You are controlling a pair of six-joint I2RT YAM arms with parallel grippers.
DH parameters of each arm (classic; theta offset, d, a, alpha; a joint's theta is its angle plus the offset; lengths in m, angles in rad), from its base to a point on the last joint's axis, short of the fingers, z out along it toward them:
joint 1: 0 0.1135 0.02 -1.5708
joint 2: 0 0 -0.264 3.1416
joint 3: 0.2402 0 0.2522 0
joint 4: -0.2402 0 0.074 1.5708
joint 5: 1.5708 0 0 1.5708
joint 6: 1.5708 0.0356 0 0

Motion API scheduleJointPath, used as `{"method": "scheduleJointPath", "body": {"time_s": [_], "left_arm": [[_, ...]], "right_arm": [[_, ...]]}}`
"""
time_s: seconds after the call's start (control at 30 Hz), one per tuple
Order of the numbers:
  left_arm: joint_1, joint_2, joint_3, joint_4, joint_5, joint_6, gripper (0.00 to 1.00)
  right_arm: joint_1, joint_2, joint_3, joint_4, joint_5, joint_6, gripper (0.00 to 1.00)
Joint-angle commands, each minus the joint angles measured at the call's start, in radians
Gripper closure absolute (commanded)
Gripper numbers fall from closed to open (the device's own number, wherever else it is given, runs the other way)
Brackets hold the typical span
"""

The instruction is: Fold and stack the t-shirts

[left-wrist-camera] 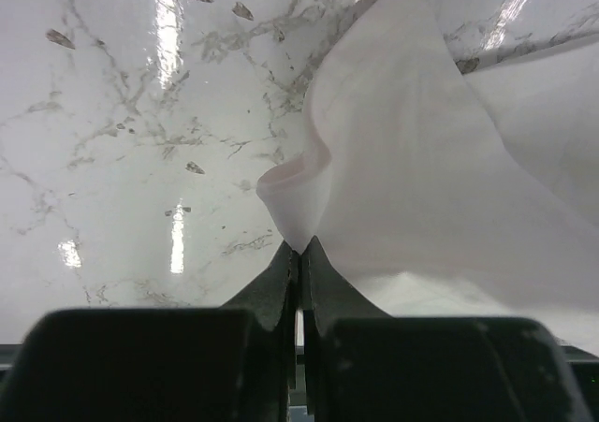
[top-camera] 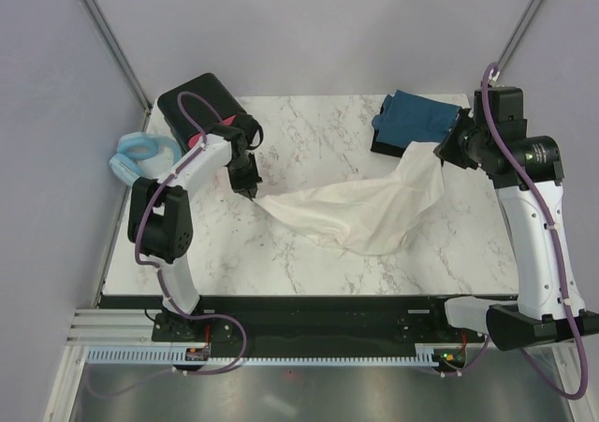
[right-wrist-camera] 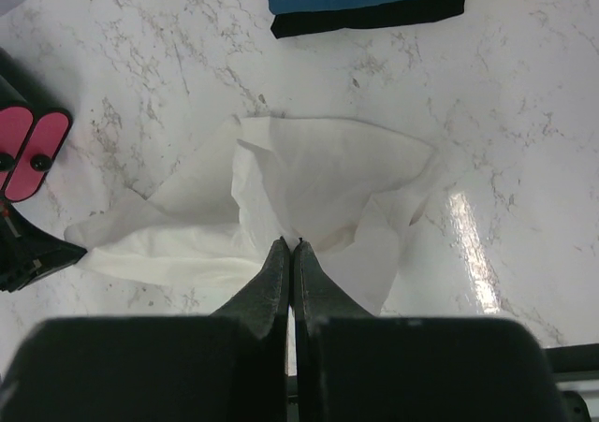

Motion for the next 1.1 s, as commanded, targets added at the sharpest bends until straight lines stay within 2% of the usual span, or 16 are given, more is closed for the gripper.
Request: {"method": "scheduleJointPath", "body": {"time_s": [0.0, 0.07, 0.27, 0.33, 0.47, 0.53, 0.83, 1.07], "left_arm": [[0.049, -0.075, 0.081, -0.042, -0.05, 0.069, 0.98], [0.053, -0.051, 0.081, -0.066, -0.048, 0.098, 0.98], [0.053, -0.037, -0.091, -0.046, 0.028, 0.129, 0.95], [0.053, -0.052, -0.136, -0.031, 0.027, 0.128, 0.86], [0.053, -0.081, -0.145, -0.026, 0.001, 0.129, 0.53], [0.054, -0.08, -0.137, -0.025, 0.001, 0.132, 0.48], [0.059, -0.078, -0.117, -0.025, -0.006, 0.129, 0.45], [0.062, -0.057, -0.177, -0.005, 0.011, 0.14, 0.46]], "right_arm": [[-0.003, 0.016, 0.058, 0.068, -0.016, -0.033, 1.0], [-0.001, 0.023, 0.056, 0.058, -0.027, -0.039, 1.0], [-0.003, 0.023, 0.043, 0.052, -0.039, -0.051, 1.0], [-0.003, 0.028, 0.041, 0.055, -0.044, -0.05, 1.0], [-0.001, 0.034, 0.038, 0.063, -0.056, -0.042, 1.0], [-0.003, 0.034, 0.035, 0.069, -0.061, -0.036, 1.0], [-0.003, 0.022, 0.02, 0.074, -0.068, -0.031, 1.0], [-0.003, 0.006, -0.014, 0.08, -0.084, -0.025, 1.0]]}}
